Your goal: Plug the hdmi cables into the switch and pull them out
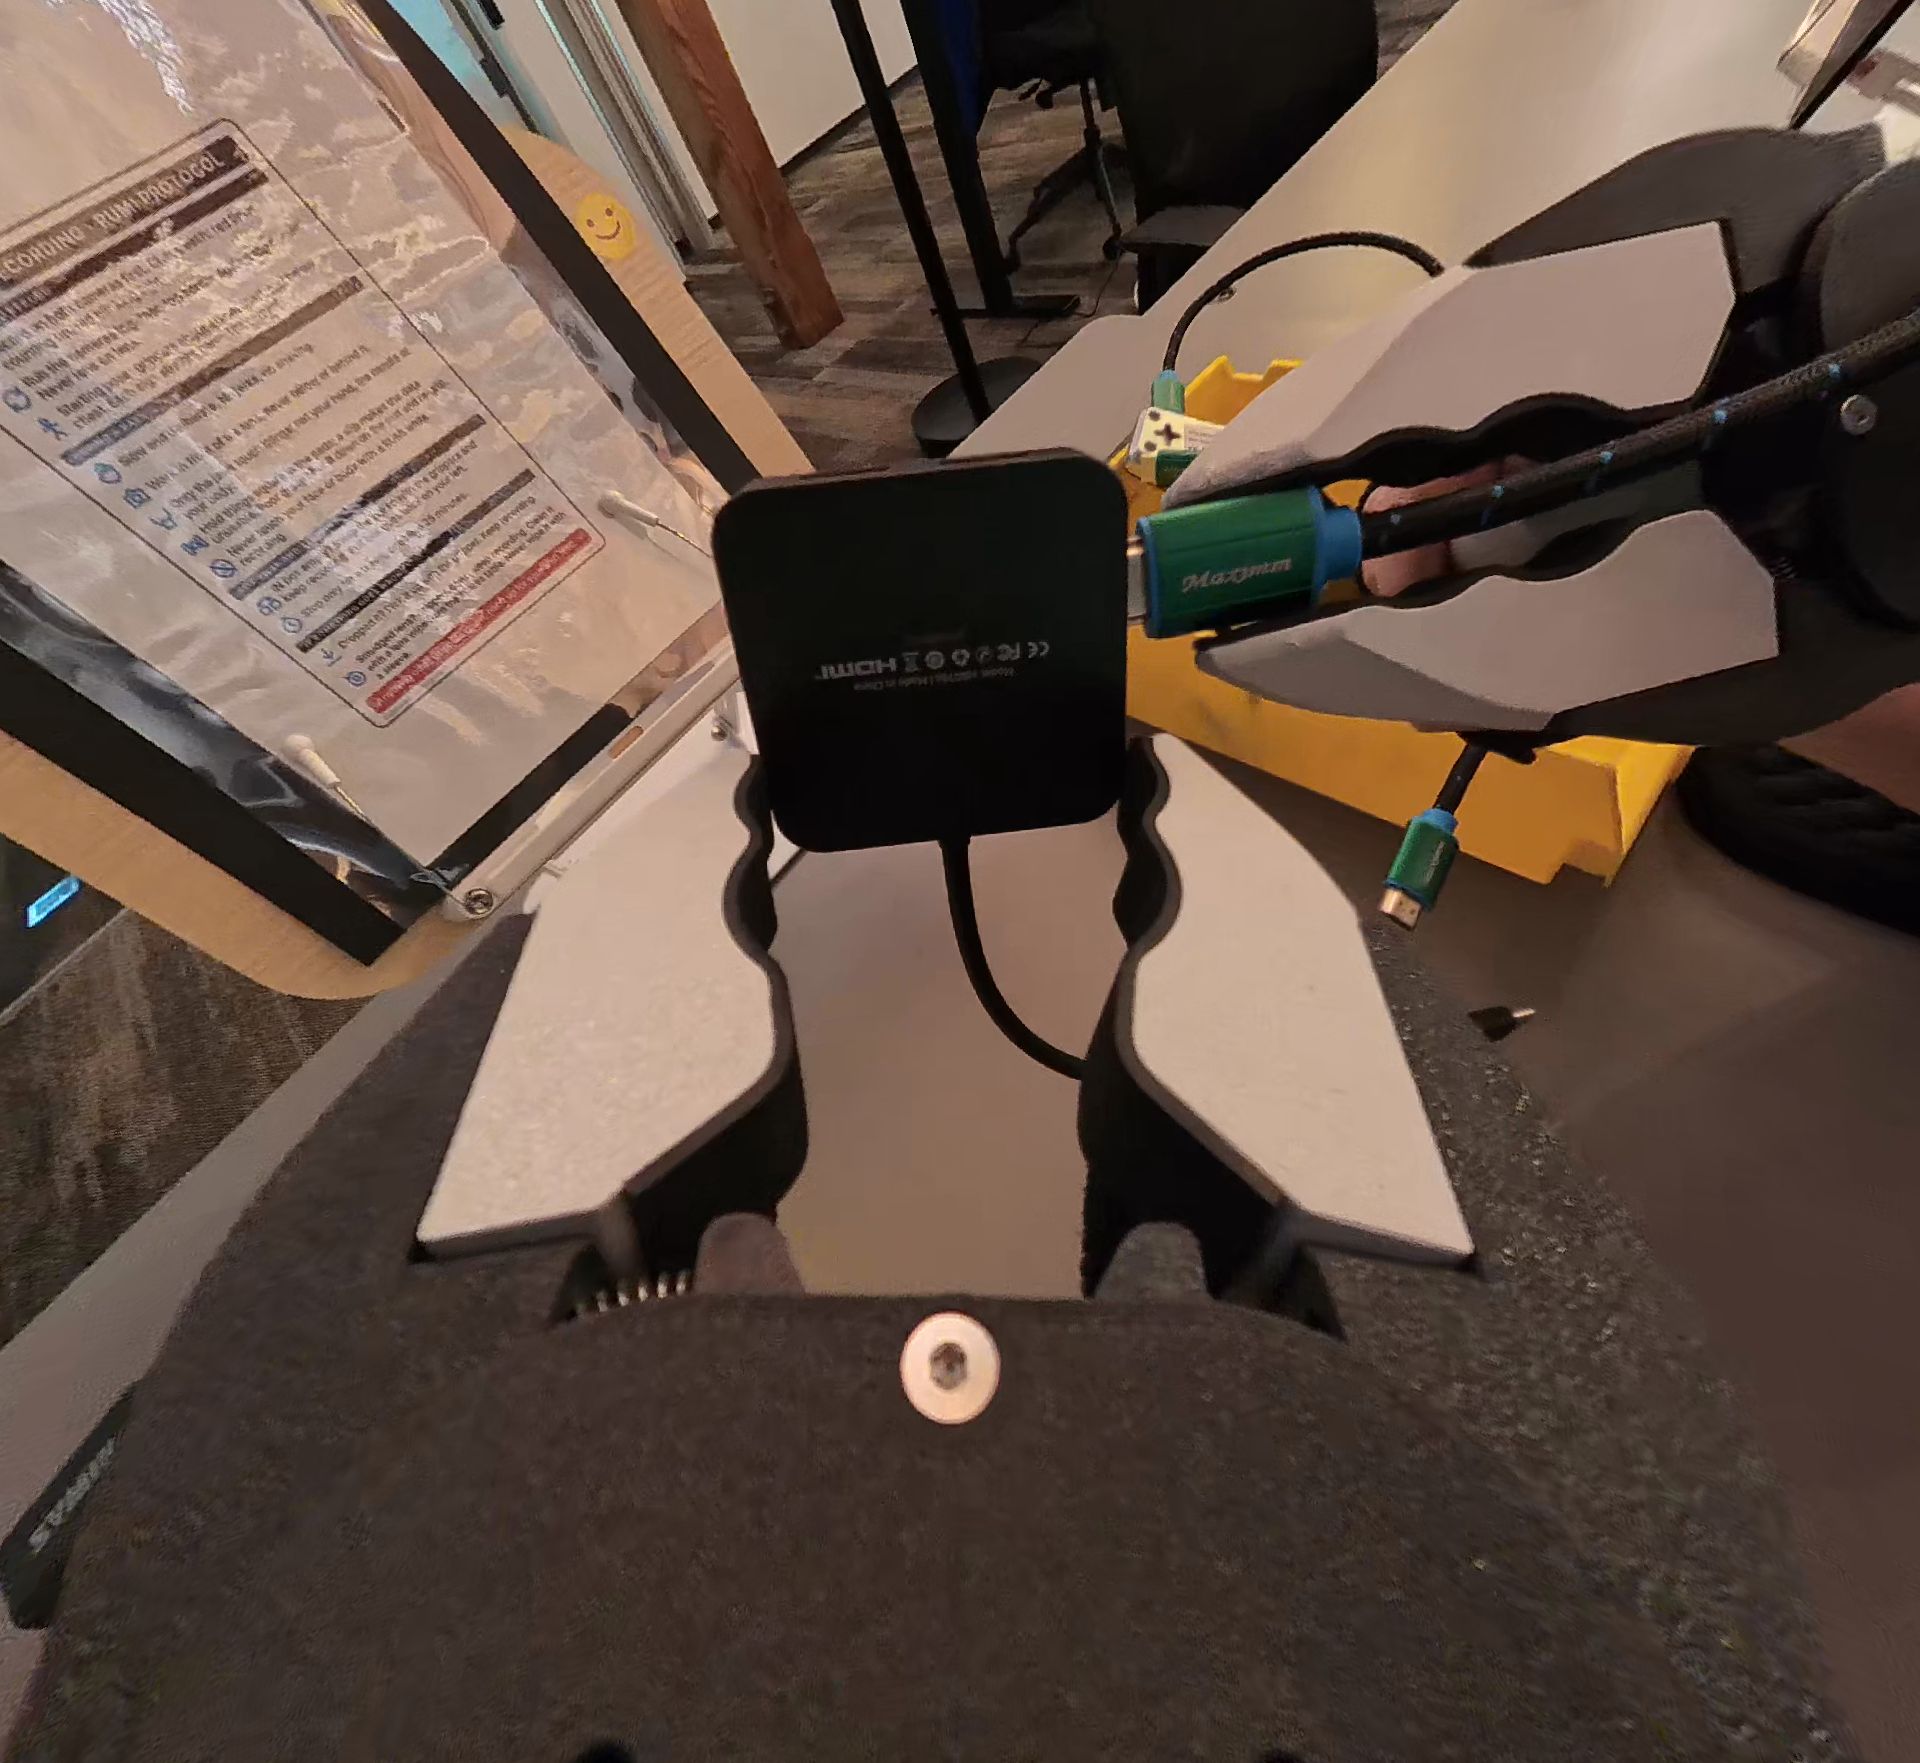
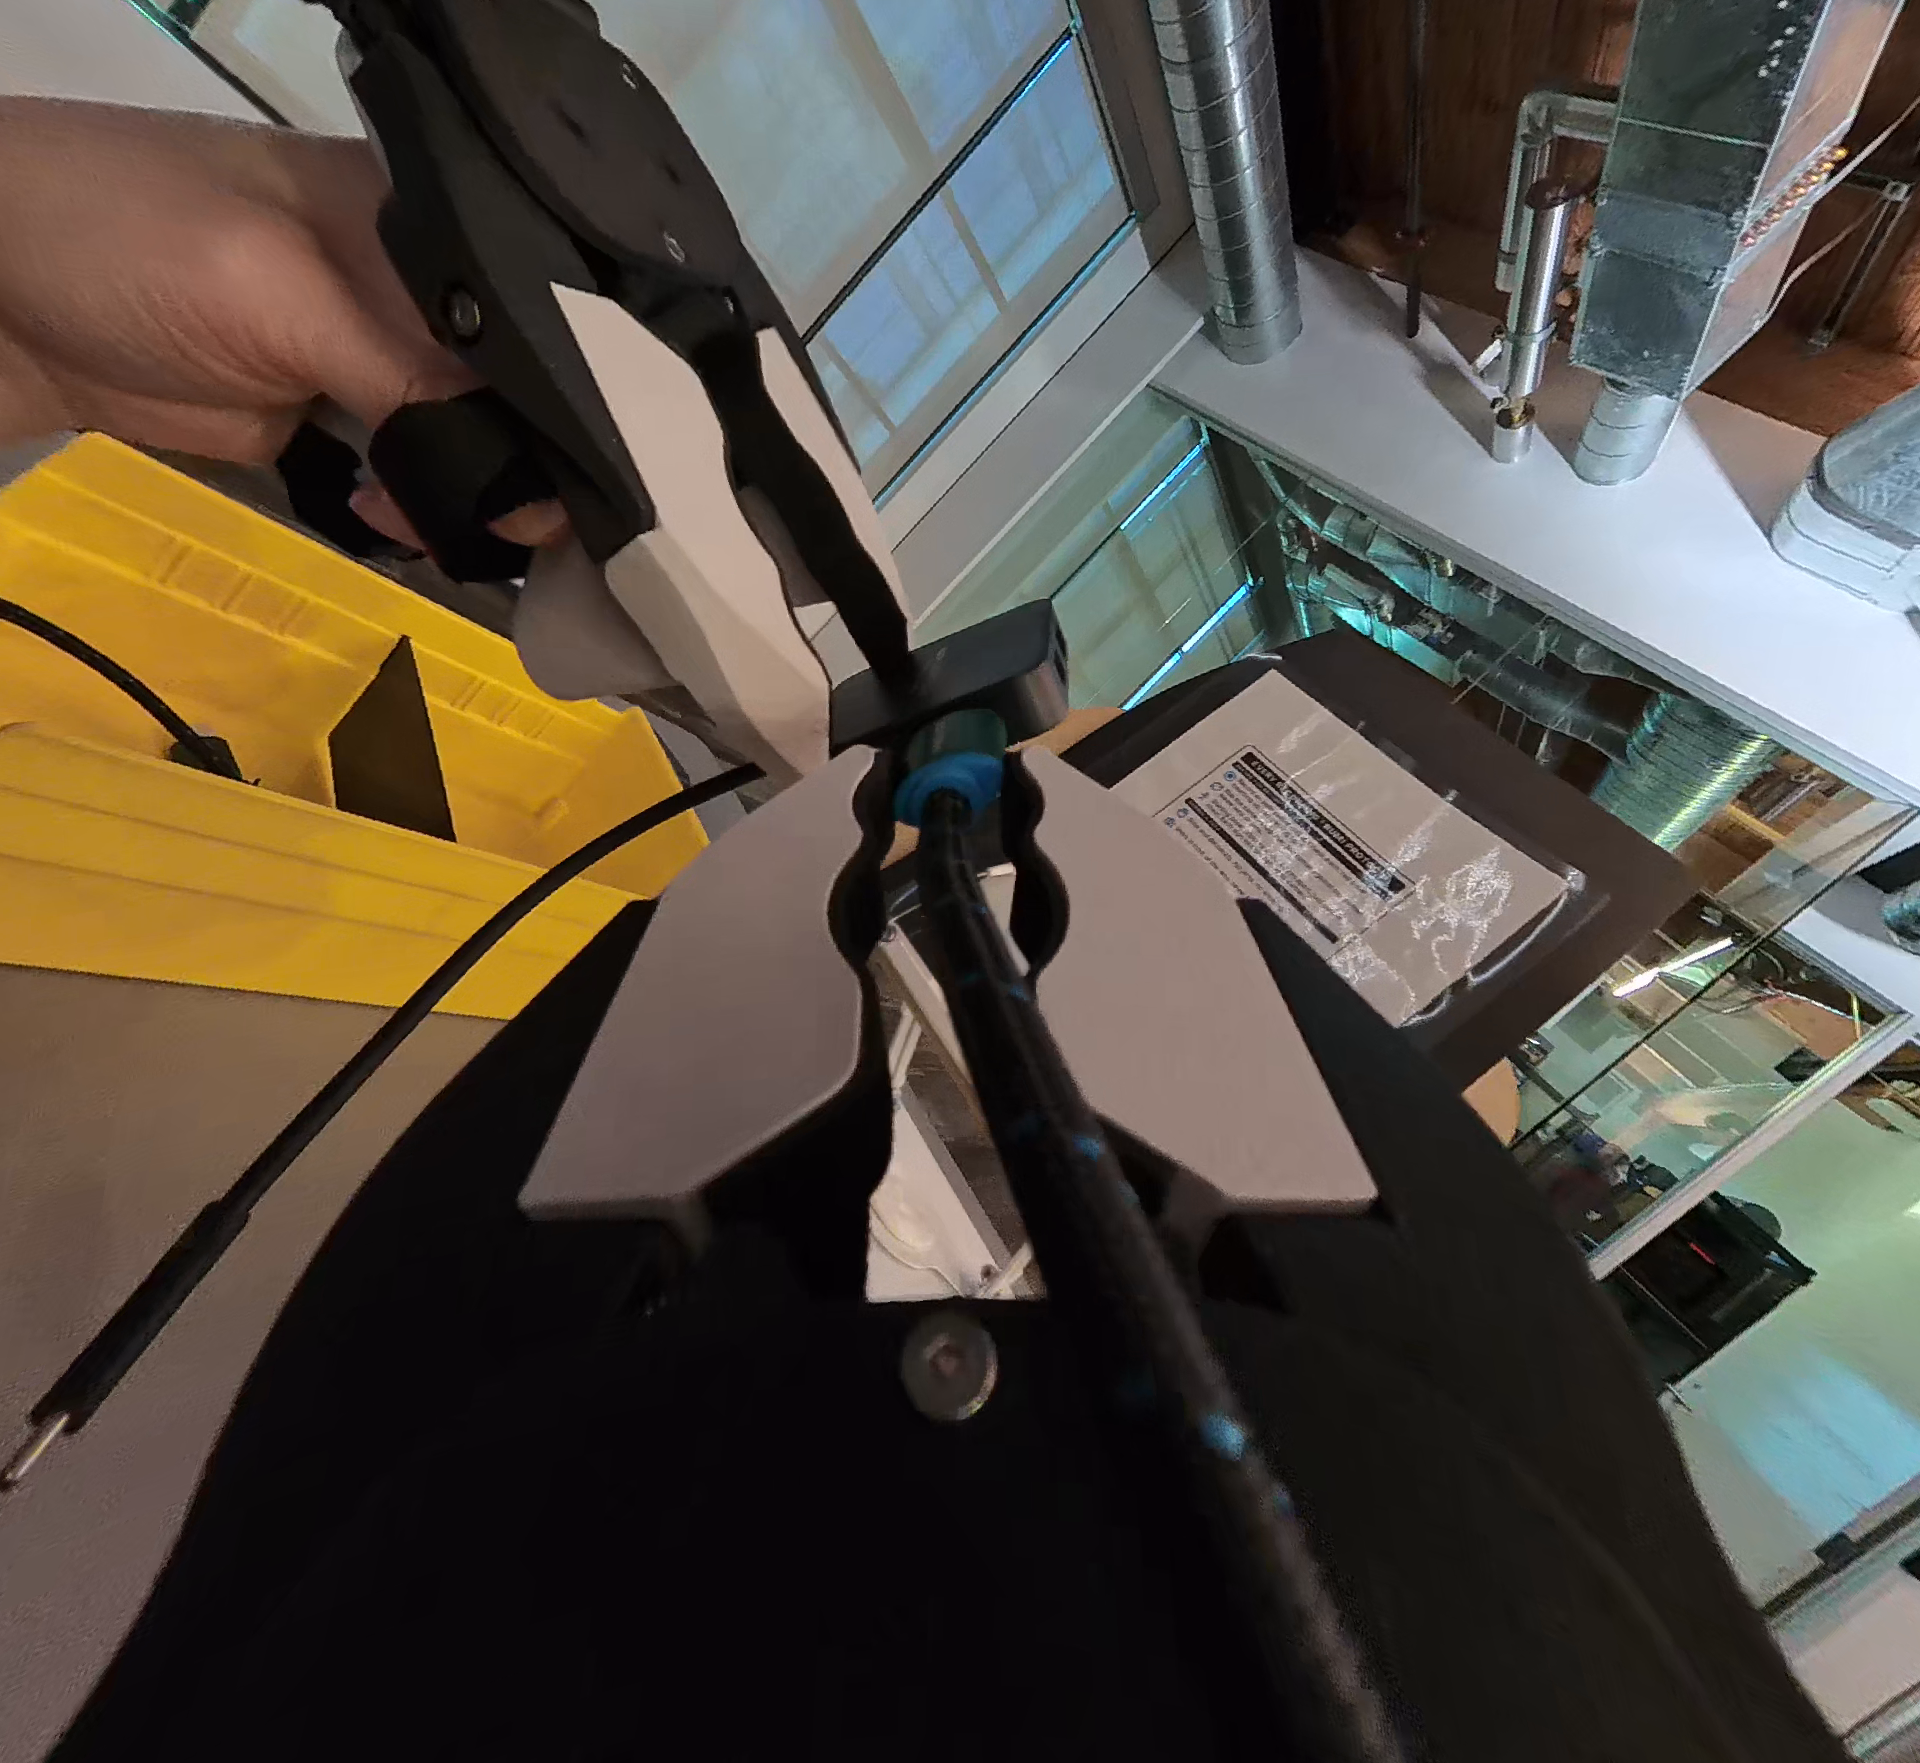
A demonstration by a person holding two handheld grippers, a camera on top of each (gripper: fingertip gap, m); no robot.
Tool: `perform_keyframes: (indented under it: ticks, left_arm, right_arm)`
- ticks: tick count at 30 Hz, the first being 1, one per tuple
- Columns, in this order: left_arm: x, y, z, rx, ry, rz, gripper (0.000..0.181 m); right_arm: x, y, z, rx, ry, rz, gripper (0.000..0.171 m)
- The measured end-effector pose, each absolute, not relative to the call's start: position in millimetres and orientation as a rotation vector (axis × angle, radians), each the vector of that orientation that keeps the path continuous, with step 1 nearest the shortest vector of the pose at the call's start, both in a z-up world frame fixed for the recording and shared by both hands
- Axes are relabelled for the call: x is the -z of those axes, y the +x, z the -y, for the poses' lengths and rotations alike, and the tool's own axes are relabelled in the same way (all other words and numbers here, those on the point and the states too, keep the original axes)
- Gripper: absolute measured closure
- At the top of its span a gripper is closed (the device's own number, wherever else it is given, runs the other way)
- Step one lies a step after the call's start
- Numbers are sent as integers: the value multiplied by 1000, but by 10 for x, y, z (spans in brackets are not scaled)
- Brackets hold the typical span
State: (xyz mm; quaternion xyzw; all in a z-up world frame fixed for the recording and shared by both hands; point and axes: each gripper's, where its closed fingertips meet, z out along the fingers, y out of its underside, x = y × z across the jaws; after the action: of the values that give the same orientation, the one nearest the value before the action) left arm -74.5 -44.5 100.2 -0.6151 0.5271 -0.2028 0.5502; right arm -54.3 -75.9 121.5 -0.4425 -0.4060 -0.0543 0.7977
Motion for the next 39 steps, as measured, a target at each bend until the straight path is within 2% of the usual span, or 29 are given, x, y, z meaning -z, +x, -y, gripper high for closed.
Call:
perform_keyframes:
  ticks: [1, 13, 20, 31, 39]
  left_arm:
    - [-999, -749, 444, 473, -1452, -1253, 116]
    - [-953, -737, 434, 477, -1472, -1267, 117]
    - [-701, -745, 391, 545, -1673, -1308, 116]
    - [-631, -727, 481, 622, -1721, -1345, 116]
    - [-593, -735, 501, 610, -1734, -1376, 117]
  right_arm:
    - [-1209, -548, 758, 117, -947, 872, 151]
    - [-1200, -582, 748, 234, -906, 855, 151]
    - [-1047, -636, 694, 425, -911, 1037, 150]
    - [-1035, -690, 804, 593, -796, 1149, 145]
    - [-983, -699, 832, 589, -818, 1219, 148]
